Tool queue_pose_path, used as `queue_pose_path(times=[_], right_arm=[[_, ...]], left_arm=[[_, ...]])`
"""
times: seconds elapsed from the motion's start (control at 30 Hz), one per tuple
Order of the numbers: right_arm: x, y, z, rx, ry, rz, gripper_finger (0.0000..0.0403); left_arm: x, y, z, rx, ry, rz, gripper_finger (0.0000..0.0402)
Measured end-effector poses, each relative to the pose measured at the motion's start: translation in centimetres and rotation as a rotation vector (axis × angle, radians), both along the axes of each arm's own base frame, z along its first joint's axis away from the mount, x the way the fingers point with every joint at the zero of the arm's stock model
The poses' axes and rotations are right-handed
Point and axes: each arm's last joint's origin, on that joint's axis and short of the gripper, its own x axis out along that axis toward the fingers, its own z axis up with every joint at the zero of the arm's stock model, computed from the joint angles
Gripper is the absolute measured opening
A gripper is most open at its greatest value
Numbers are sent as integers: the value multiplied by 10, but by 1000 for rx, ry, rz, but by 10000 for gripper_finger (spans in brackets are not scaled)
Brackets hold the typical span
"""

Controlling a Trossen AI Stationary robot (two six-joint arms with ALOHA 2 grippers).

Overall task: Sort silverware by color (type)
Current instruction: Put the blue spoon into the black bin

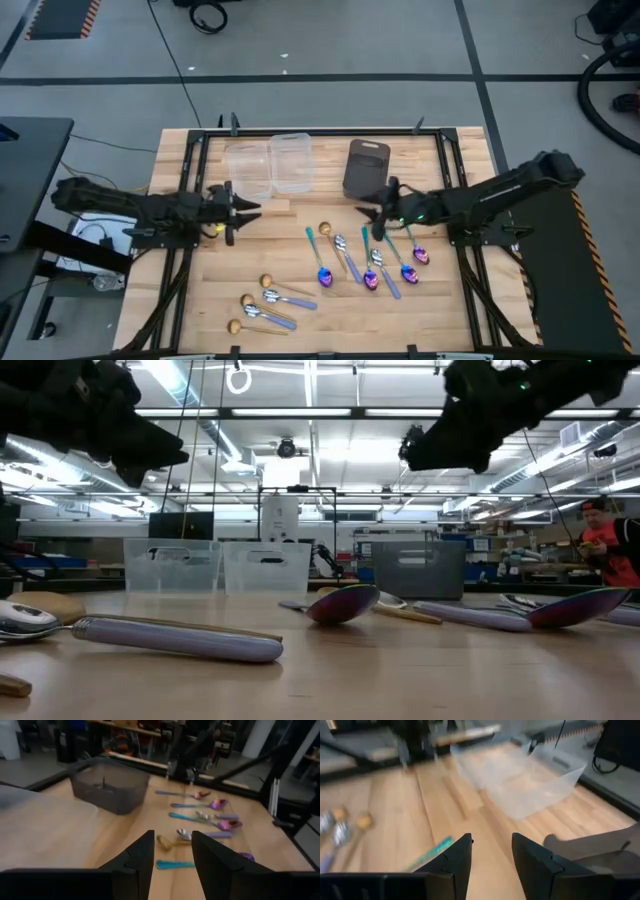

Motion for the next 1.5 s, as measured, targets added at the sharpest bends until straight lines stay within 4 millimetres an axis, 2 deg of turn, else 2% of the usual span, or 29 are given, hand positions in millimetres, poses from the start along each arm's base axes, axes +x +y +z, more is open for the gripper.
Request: queue_pose_path(times=[0.1,0.37,0.53,0.67,0.9,1.13,1.33,1.5], right_arm=[[20,8,1,-8,89,0,150],[65,20,-7,56,347,9,167],[84,33,-10,119,431,-15,198],[87,41,-17,146,476,-38,216],[83,38,-22,207,546,-59,225],[50,30,-12,369,730,-204,225],[25,29,-3,480,871,-311,224],[13,27,-17,477,964,-344,224]], left_arm=[[4,-4,-3,6,19,-24,154],[14,-6,3,25,54,15,227],[23,-12,2,23,67,-12,226],[33,-17,-1,65,45,7,211],[47,-12,-6,142,33,93,196],[50,2,-8,212,63,156,194],[51,15,-2,276,24,224,194],[51,19,-3,272,35,232,194]])
